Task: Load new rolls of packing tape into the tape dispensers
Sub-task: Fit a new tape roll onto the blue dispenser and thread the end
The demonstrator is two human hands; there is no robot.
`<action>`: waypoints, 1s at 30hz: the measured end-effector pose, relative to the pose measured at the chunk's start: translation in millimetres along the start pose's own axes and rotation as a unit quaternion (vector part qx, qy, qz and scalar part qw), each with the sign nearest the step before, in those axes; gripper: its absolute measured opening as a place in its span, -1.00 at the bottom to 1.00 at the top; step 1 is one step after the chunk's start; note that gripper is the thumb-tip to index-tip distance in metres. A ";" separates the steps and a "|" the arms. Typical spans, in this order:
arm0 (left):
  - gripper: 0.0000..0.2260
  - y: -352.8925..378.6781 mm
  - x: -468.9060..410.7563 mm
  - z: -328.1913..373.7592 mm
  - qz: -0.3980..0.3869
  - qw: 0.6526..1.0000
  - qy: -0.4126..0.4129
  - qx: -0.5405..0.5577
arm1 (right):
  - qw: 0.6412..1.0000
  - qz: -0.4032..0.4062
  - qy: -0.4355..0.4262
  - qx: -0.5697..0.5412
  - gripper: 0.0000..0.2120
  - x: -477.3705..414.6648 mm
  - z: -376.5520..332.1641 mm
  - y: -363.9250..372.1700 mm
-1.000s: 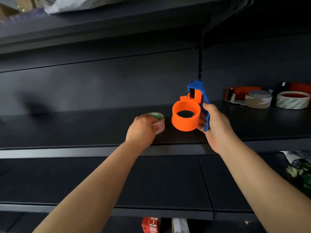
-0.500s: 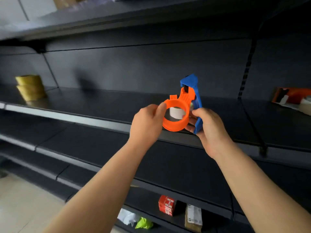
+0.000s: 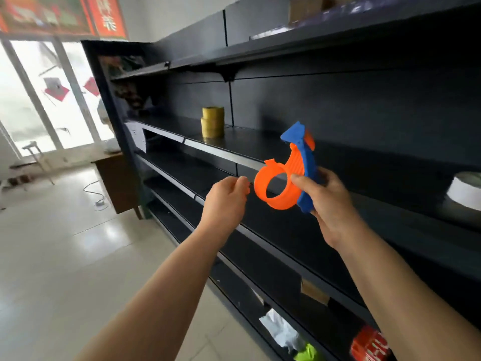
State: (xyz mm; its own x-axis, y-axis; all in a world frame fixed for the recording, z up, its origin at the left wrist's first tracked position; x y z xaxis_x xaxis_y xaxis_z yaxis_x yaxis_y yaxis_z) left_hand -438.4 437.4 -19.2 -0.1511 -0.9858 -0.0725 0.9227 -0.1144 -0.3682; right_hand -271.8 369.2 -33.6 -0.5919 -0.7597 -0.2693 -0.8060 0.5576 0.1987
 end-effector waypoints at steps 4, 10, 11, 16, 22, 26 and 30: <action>-0.76 -61.3 -53.9 -27.2 0.014 1.000 0.006 -0.023 | 1.000 -0.003 -0.010 -0.004 -0.54 -30.3 17.5 82.2; -0.84 -118.6 -123.1 -57.9 0.005 0.999 0.017 -0.051 | 1.000 -0.017 0.005 -0.007 -0.59 -61.5 54.8 165.0; -0.85 -122.8 -131.0 -61.4 0.000 0.999 0.016 -0.052 | 1.000 -0.020 0.010 -0.002 -0.58 -64.7 58.4 174.0; -0.85 -139.7 -182.7 -76.6 -0.011 0.998 0.005 -0.055 | 1.000 -0.009 0.028 0.010 -0.55 -94.5 76.8 221.8; -0.82 -143.3 -261.4 -77.5 0.003 0.998 0.008 -0.059 | 1.000 -0.002 0.027 0.010 -0.58 -151.2 103.5 259.4; -0.78 -138.8 -334.4 -61.4 0.028 0.995 0.038 -0.092 | 1.000 0.020 0.003 -0.004 -0.61 -212.7 115.4 278.3; -0.79 -131.7 -405.2 -35.1 0.032 0.990 0.062 -0.118 | 0.996 0.080 -0.003 -0.036 -0.59 -280.4 118.0 287.6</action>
State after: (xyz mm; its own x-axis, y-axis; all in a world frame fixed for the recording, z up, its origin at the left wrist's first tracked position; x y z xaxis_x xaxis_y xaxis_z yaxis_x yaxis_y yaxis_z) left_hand -511.1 856.3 26.2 -0.1507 -0.9658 -0.2111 0.8250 -0.0053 -0.5651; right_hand -337.7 782.0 -12.2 -0.7125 -0.6615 -0.2339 -0.6997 0.6450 0.3072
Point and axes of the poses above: each hand's wrist, its own x-axis away from the middle knuckle, its own y-axis out of the palm, z = x × y, the point moved 3 cm from there along -x, towards the middle knuckle, and after that the axes turned 9 degrees about -y, right-handed, at the moved point
